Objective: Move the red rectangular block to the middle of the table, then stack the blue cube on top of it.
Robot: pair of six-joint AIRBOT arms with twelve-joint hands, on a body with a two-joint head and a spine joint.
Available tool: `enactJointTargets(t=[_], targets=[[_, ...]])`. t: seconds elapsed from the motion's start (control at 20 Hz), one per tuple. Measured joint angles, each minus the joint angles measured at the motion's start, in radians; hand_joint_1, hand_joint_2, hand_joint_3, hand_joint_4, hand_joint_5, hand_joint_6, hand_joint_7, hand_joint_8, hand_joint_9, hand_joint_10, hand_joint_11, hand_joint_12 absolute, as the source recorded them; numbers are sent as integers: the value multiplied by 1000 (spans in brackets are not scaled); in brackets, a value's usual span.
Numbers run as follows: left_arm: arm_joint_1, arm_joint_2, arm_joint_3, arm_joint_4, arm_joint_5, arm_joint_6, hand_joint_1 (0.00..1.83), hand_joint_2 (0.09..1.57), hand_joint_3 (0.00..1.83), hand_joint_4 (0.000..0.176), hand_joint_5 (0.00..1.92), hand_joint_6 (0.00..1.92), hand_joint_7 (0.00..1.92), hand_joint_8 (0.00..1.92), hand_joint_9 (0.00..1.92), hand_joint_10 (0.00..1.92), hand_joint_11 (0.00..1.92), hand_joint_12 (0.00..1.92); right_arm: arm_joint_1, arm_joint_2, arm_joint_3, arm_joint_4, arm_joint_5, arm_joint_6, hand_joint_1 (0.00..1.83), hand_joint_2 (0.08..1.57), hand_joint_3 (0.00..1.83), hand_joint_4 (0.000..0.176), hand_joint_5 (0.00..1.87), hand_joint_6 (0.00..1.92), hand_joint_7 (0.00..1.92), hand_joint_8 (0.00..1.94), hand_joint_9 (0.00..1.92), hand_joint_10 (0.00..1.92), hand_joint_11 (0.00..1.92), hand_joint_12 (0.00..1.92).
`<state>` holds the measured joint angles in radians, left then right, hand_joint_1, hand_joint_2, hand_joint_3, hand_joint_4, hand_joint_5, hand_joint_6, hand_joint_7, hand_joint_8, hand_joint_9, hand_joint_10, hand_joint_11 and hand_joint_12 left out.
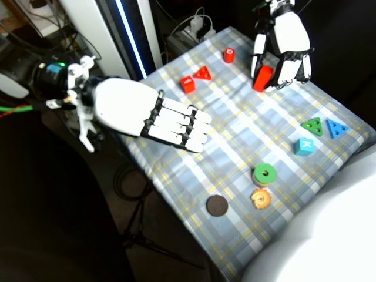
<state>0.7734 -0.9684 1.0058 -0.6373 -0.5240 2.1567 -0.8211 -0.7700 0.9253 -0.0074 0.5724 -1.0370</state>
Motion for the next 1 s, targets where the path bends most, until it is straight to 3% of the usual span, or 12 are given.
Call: enactJointTargets(t=[0.05, 0.1, 0.15, 0.25, 0.3, 0.4, 0.45, 0.5, 0.65, 0.75, 0.9, 1.0], targets=[[-4, 0, 0, 2, 1, 1, 1197, 1216, 0, 0, 778, 1093, 832, 1519, 642, 1629, 180, 1921, -1, 0, 0, 1, 1, 0, 279, 1300, 1, 7, 0, 0, 0, 0, 0, 0, 0, 0], [-11, 0, -3, 11, 0, 2, 1222, 1203, 0, 0, 789, 1043, 871, 1438, 694, 1499, 223, 1921, -1, 0, 0, 3, 3, 0, 268, 1301, 1, 7, 0, 0, 0, 0, 0, 0, 0, 0], [-14, 0, -6, 19, -6, 1, 1223, 1208, 0, 0, 792, 1009, 848, 1482, 679, 1534, 183, 1921, -1, 0, 0, 4, 5, 0, 296, 1296, 0, 5, 0, 0, 0, 0, 0, 0, 0, 0], [-38, 0, -21, 63, -10, 0, 1215, 1225, 0, 0, 746, 1077, 835, 1498, 653, 1508, 134, 1921, -1, 0, 0, 5, 7, 0, 261, 1297, 0, 0, 0, 0, 0, 0, 0, 0, 0, 0], [-51, -2, -23, 86, -8, 0, 1219, 1215, 0, 0, 735, 1118, 874, 1418, 704, 1411, 200, 1898, -1, 0, 0, 5, 6, 0, 281, 1291, 0, 4, 0, 0, 0, 0, 0, 0, 0, 0], [-87, -21, -20, 130, 2, 1, 1193, 1205, 0, 0, 722, 1244, 912, 1256, 661, 1162, 13, 1803, -1, 0, 0, 7, 6, 0, 282, 1286, 0, 5, 0, 0, 0, 0, 0, 0, 0, 0], [-102, -32, -14, 144, 12, 0, 1194, 1200, 0, 0, 736, 1225, 919, 1249, 678, 1129, 2, 1740, -1, 0, 0, 7, 6, 0, 284, 1286, 0, 0, 0, 0, 0, 0, 0, 0, 0, 0], [-120, -52, -1, 161, 28, 0, 1213, 1182, 0, 0, 766, 1175, 958, 1204, 745, 1171, 17, 1818, -1, 0, 0, 7, 7, 0, 298, 1289, 0, 2, 0, 0, 0, 0, 0, 0, 0, 0], [-162, -111, 47, 185, 96, 0, 1194, 1187, 0, 0, 757, 1231, 939, 1175, 703, 1026, 0, 1676, -1, -1, 0, 8, 6, 0, 292, 1296, 1, 12, 0, 0, 0, 0, 0, 0, 0, 0], [-188, -150, 79, 208, 142, 1, 1216, 1167, 0, 0, 827, 1074, 951, 1222, 762, 1132, 29, 1780, -1, -4, 2, 7, 6, 0, 284, 1298, 1, 2, 0, 0, 0, 0, 0, 0, 0, 0], [-221, -203, 114, 234, 200, 1, 1198, 1194, 2, 0, 766, 1181, 910, 1276, 739, 1185, 0, 1782, -1, -5, 2, 7, 7, 0, 284, 1305, 4, 0, 0, 0, 0, 0, 0, 0, 0, 0], [-233, -230, 131, 237, 211, 0, 1204, 1186, 0, 0, 825, 1077, 892, 1346, 725, 1367, 68, 1898, -1, -6, 4, 8, 7, 0, 289, 1310, 6, 0, 0, 0, 0, 0, 0, 0, 0, 0]])
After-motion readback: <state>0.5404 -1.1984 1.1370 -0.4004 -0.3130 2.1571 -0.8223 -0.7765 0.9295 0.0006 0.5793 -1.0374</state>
